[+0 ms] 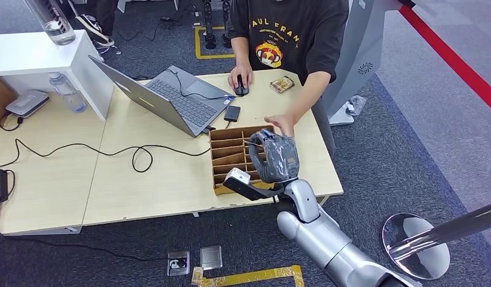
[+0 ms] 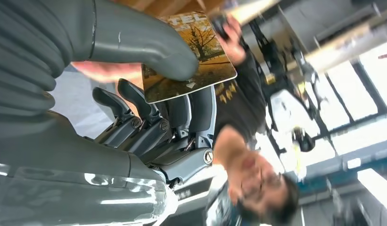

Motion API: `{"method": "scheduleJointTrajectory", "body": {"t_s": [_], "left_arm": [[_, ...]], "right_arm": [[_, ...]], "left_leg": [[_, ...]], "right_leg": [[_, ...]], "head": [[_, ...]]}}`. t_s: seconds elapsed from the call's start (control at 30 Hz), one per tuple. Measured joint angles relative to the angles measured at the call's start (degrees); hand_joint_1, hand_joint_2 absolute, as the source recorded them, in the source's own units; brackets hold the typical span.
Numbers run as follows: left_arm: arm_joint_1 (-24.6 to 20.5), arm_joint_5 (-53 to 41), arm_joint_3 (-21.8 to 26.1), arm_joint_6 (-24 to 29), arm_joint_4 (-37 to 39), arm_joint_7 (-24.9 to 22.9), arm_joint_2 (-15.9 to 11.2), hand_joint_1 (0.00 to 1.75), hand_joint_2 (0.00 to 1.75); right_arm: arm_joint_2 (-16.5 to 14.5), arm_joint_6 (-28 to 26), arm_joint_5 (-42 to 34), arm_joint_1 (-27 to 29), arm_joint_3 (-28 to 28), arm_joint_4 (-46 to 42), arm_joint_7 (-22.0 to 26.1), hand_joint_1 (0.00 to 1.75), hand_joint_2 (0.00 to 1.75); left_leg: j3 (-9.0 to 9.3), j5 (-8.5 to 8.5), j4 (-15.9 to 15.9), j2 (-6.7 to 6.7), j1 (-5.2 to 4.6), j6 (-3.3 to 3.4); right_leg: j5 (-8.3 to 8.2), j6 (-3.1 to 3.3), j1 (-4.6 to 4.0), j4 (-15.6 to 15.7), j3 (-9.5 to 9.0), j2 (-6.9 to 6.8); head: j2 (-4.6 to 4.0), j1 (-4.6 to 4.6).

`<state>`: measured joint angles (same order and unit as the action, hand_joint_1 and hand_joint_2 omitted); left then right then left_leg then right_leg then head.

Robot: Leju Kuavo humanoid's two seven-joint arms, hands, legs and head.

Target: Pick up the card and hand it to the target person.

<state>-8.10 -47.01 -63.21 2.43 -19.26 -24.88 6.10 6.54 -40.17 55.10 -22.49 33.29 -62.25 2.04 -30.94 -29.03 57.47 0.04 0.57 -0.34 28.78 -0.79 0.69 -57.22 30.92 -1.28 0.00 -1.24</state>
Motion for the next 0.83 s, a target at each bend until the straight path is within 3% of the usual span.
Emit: {"method": "scheduleJointTrajectory", "body": {"t_s": [0.27,0.5,0.63,0.7,0.73,0.8,0.83], "left_arm": [[0.0,0.0,0.0,0.1,0.0,-0.2,0.0,0.00,0.00],[0.0,-0.2,0.0,-0.1,0.0,-0.2,0.0,0.00,0.00],[-0.1,-0.4,0.0,-0.4,0.0,0.0,0.1,0.00,0.00],[-0.1,-0.4,0.0,-0.5,0.0,0.1,0.1,0.00,0.00],[-0.1,-0.4,0.0,-0.6,0.0,0.1,0.1,0.00,0.00],[-0.1,-0.4,0.0,-0.7,0.0,0.2,0.1,0.00,0.00],[-0.1,-0.4,0.0,-0.7,0.0,0.2,0.1,0.00,0.00]], "right_arm": [[-0.5,0.1,3.0,1.2,-4.6,-6.2,-1.5,1.54,1.75],[-0.6,0.1,5.7,-2.1,-4.6,-4.4,-5.1,1.59,1.75],[-0.8,0.2,6.5,-4.7,-4.5,-1.1,-5.5,1.53,1.75],[-1.0,0.2,6.6,-5.5,-4.5,0.4,-5.5,1.33,1.75],[-1.2,0.2,6.7,-5.8,-4.5,1.2,-5.5,1.11,1.75],[-1.4,0.2,7.1,-6.3,-4.5,2.5,-5.5,0.47,1.75],[-1.4,0.2,7.2,-6.4,-4.5,2.8,-5.5,0.29,1.75]], "left_leg": [[0.01,0.01,0.0,0.01,0.00,0.00],[0.00,0.01,0.0,0.01,0.00,0.00],[0.00,0.01,0.0,0.00,0.00,0.00],[0.00,0.01,0.0,0.00,0.00,0.00],[0.00,0.01,0.0,0.00,0.00,0.00],[-0.01,0.01,0.0,-0.01,0.00,0.00],[-0.01,0.01,0.0,-0.01,0.00,0.00]], "right_leg": [[-0.03,0.01,0.00,0.0,-0.02,0.01],[-0.03,0.02,0.00,0.0,-0.01,0.01],[-0.03,0.02,0.00,0.0,-0.01,0.00],[-0.03,0.02,0.00,0.0,-0.01,0.00],[-0.03,0.02,0.00,0.0,-0.01,0.00],[-0.02,0.02,0.00,0.0,-0.01,0.00],[-0.02,0.02,0.00,0.0,-0.01,0.00]], "head": [[0.00,0.01],[0.00,0.01],[0.00,0.00],[0.00,0.00],[0.00,0.00],[0.00,0.01],[0.00,0.01]]}}
